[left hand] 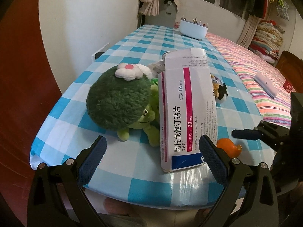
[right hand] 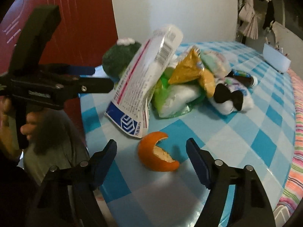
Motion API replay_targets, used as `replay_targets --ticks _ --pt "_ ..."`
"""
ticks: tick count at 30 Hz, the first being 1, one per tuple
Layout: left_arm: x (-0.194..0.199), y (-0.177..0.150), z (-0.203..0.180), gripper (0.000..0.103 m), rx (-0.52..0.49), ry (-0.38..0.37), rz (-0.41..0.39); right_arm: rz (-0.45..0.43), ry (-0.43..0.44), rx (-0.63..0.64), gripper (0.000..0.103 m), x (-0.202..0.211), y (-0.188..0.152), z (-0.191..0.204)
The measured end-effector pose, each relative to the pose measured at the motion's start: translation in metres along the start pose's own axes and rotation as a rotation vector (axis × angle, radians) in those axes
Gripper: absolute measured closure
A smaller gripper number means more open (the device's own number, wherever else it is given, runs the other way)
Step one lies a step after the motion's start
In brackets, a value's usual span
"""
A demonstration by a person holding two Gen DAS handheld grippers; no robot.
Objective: Collect trash
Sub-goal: 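Grasp the orange peel with the right tool while the left tool grasps the white medicine box, then carry the orange peel with the right tool over the white bin and release it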
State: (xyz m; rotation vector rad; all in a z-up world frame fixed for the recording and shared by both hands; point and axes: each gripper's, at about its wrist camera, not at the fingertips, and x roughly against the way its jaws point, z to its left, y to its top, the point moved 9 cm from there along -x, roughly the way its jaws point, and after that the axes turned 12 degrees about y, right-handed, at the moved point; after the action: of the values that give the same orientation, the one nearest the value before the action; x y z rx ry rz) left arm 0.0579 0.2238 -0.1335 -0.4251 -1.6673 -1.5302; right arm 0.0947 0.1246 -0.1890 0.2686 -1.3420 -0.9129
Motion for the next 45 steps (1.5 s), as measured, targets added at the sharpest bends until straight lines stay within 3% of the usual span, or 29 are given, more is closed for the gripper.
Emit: replay_targets --ticks 7,9,12,20,29,36,38,40,45 --pt "-0.004 0.003 -0.004 0.006 -0.009 -0.002 0.006 0.038 0.018 -0.026 0.055 -0.009 -0.008 0.0" --pt "-0.008 0.004 -0.006 0.006 -0.006 -0.012 0.015 0.035 0.023 -0.036 0.068 -0.007 -0.009 0.0" --pt "-0.014 0.006 -0.012 0.006 0.007 -0.039 0.042 0.025 0.022 -0.052 0.071 -0.003 -0.01 0.0" --pt "-0.03 0.008 -0.034 0.006 0.037 -0.115 0.12 -0.06 -0.001 -0.087 0.072 0.022 -0.006 -0.005" --pt "-0.027 0.016 -0.052 0.006 -0.04 -0.038 0.106 -0.117 -0.005 -0.089 0.072 0.041 -0.001 0.0" --pt "-0.049 0.009 -0.052 0.007 -0.002 -0.027 0.195 -0.152 -0.012 -0.099 0.072 0.049 0.003 -0.007" --pt "-0.052 0.006 -0.047 0.01 0.027 -0.026 0.196 -0.163 -0.018 -0.102 0.072 0.052 0.004 -0.011" --pt "-0.051 0.008 -0.045 0.029 0.053 -0.049 0.174 -0.176 -0.024 -0.108 0.072 0.055 0.004 -0.013" --pt "-0.041 0.016 -0.045 0.034 0.03 -0.03 0.096 -0.219 -0.047 -0.121 0.072 0.065 0.009 -0.02"
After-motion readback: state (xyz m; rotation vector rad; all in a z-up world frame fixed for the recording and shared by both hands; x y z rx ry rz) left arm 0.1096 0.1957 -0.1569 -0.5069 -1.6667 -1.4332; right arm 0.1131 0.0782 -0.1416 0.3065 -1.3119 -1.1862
